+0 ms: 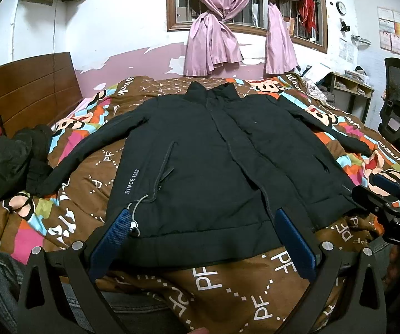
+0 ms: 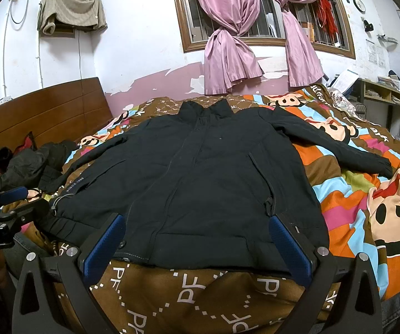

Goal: Fold large clothes

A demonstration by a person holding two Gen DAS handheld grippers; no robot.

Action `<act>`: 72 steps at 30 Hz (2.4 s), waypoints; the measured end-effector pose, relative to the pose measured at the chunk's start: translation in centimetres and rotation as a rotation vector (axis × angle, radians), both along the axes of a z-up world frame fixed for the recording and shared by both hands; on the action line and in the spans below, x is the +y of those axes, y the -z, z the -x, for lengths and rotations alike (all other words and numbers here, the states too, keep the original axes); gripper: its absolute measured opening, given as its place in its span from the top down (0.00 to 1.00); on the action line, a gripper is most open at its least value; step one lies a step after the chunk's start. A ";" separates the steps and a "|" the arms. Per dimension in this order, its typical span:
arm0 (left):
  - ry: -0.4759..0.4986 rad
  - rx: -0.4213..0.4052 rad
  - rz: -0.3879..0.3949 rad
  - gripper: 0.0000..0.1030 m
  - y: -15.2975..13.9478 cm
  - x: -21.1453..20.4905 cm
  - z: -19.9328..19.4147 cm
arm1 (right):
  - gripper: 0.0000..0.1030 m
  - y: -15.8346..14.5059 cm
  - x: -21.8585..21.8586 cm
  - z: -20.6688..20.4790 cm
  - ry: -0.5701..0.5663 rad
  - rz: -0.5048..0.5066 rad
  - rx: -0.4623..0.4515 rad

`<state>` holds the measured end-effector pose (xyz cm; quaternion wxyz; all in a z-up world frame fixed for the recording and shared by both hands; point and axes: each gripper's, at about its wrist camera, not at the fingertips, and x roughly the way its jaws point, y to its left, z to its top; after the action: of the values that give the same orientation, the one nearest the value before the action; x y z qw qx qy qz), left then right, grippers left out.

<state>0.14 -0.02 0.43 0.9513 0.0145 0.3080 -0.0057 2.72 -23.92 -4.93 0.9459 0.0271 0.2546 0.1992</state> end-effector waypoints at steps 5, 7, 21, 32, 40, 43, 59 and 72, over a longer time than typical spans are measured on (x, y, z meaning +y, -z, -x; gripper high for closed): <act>-0.001 0.002 0.000 0.02 -0.2 -0.6 -0.2 | 0.00 0.0 0.0 0.0 0.000 0.000 0.001; -0.001 0.001 -0.001 0.02 -0.2 -0.9 -0.3 | 0.00 0.0 -0.1 0.0 0.000 0.000 0.002; 0.004 -0.004 0.007 0.02 -0.1 -0.3 0.1 | 0.00 0.0 0.0 -0.1 0.001 0.000 0.004; 0.003 -0.004 0.008 0.02 -0.1 -0.3 0.1 | 0.00 0.0 -0.2 -0.1 0.001 0.000 0.005; 0.005 -0.005 0.009 0.02 -0.1 -0.3 0.1 | 0.00 0.0 -0.2 -0.1 0.002 0.000 0.006; 0.004 -0.004 0.010 0.02 -0.1 -0.3 0.1 | 0.00 0.0 -0.2 -0.1 0.002 -0.001 0.006; 0.004 -0.005 0.011 0.02 -0.1 -0.2 0.1 | 0.00 0.0 -0.3 -0.1 0.002 -0.001 0.008; -0.010 0.018 0.045 0.02 0.0 -0.1 0.0 | 0.00 0.2 -0.5 -0.3 0.005 -0.004 0.013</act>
<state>0.13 -0.16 0.45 0.9486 -0.0086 0.3164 -0.0080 3.00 -24.37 -5.11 0.9447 0.0307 0.2604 0.1971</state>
